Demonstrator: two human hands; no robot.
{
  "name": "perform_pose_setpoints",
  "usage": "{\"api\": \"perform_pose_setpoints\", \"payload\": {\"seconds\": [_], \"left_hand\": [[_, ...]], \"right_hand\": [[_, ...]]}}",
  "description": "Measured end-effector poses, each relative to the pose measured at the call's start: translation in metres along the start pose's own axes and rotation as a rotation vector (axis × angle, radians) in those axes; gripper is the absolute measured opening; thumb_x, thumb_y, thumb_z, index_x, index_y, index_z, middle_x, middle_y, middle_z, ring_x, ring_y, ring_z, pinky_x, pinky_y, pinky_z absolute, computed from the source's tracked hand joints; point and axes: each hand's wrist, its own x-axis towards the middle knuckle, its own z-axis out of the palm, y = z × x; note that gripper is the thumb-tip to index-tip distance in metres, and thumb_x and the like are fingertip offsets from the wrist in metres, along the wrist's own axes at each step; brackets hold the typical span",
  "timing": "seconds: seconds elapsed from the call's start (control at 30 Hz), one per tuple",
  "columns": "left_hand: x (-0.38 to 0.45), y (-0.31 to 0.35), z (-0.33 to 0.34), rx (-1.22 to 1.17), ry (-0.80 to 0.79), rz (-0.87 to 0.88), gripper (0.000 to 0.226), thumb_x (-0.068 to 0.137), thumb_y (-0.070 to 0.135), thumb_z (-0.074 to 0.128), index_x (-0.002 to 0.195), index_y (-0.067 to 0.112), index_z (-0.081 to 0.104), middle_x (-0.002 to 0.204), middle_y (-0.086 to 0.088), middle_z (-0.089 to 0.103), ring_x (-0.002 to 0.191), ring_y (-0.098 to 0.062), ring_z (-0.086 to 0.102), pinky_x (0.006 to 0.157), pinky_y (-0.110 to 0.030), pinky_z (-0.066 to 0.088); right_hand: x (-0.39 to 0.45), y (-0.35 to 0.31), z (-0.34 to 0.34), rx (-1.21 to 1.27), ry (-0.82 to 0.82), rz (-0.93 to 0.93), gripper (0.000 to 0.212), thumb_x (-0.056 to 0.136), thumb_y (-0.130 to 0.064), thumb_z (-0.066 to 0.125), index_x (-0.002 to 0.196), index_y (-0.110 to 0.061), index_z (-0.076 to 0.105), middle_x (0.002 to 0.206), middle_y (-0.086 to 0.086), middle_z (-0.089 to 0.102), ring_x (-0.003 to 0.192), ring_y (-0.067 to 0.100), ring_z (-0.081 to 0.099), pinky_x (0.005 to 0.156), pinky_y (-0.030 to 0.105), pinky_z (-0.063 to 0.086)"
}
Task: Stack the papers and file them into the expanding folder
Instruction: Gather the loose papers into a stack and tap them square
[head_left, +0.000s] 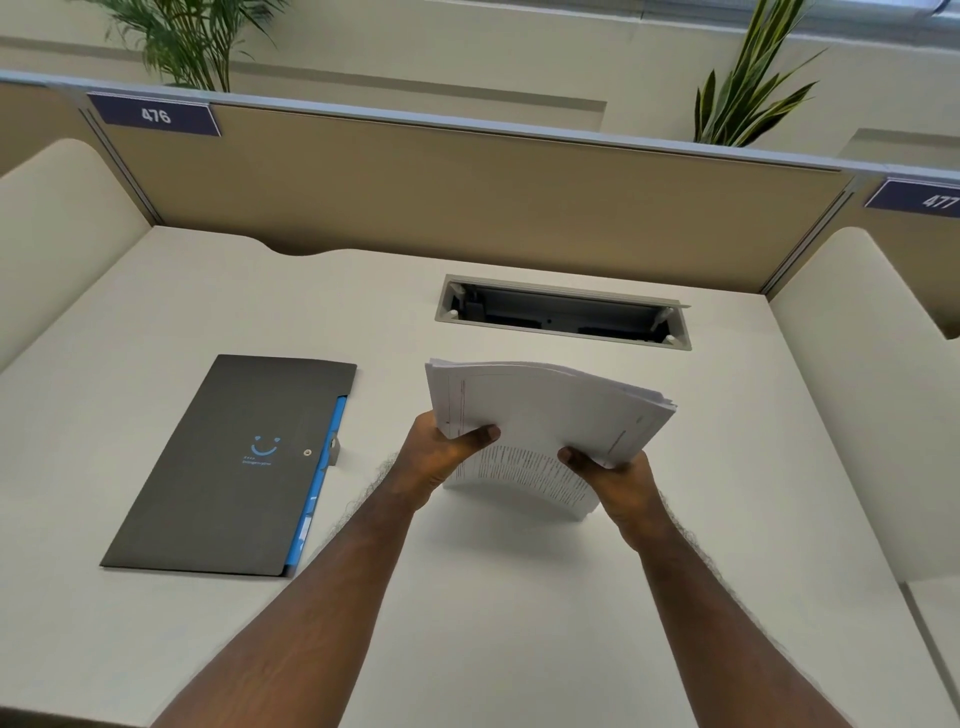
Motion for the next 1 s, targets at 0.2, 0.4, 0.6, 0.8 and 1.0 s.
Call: {"api": "perform_pose_setpoints", "payload": {"seconds": [0.2, 0.4, 0.6, 0.8, 1.0], "left_hand": [[-0.001, -0.003, 0.001, 0.007, -0.003, -0.028, 0.041, 0.069, 0.032, 0.079, 0.109, 0.024, 0.068, 0.106, -0.001, 0.073, 0.098, -0.013, 0.067, 0.077, -0.026, 0.052], [0.007, 0.003, -0.003, -0.025, 0.011, -0.115, 0.025, 0.088, 0.023, 0.069, 0.112, 0.017, 0.067, 0.104, -0.003, 0.075, 0.089, -0.016, 0.073, 0.069, -0.026, 0.057], [0.022, -0.021, -0.004, -0.061, 0.066, -0.400, 0.023, 0.091, 0.019, 0.065, 0.111, 0.008, 0.067, 0.111, -0.010, 0.071, 0.097, -0.027, 0.069, 0.087, -0.045, 0.056], [0.025, -0.053, -0.004, -0.066, 0.131, -0.578, 0.023, 0.096, -0.002, 0.046, 0.091, 0.010, 0.066, 0.107, -0.015, 0.068, 0.090, -0.027, 0.067, 0.079, -0.037, 0.054], [0.022, -0.068, -0.002, 0.034, 0.085, -0.646, 0.039, 0.092, -0.006, 0.035, 0.095, 0.018, 0.066, 0.095, -0.007, 0.072, 0.092, -0.027, 0.066, 0.092, -0.045, 0.050]], "right_hand": [[0.001, 0.007, -0.002, -0.007, -0.011, 0.032, 0.043, 0.062, -0.034, 0.087, 0.100, -0.019, 0.073, 0.104, 0.008, 0.075, 0.104, 0.027, 0.069, 0.089, 0.046, 0.056], [0.015, -0.005, -0.004, -0.133, -0.001, 0.059, 0.016, 0.077, -0.022, 0.079, 0.091, -0.019, 0.073, 0.093, 0.007, 0.076, 0.087, 0.026, 0.074, 0.077, 0.043, 0.060], [0.026, 0.013, -0.006, -0.181, 0.017, 0.248, 0.038, 0.081, -0.026, 0.076, 0.113, -0.007, 0.068, 0.103, 0.009, 0.074, 0.092, 0.025, 0.072, 0.085, 0.043, 0.058], [0.022, 0.042, -0.007, -0.163, 0.042, 0.356, 0.020, 0.089, -0.016, 0.067, 0.106, -0.006, 0.069, 0.107, 0.014, 0.072, 0.088, 0.023, 0.069, 0.085, 0.041, 0.056], [0.018, 0.058, -0.007, -0.277, 0.058, 0.392, 0.017, 0.089, -0.012, 0.065, 0.105, -0.007, 0.068, 0.108, 0.013, 0.071, 0.093, 0.025, 0.067, 0.079, 0.033, 0.053]]}}
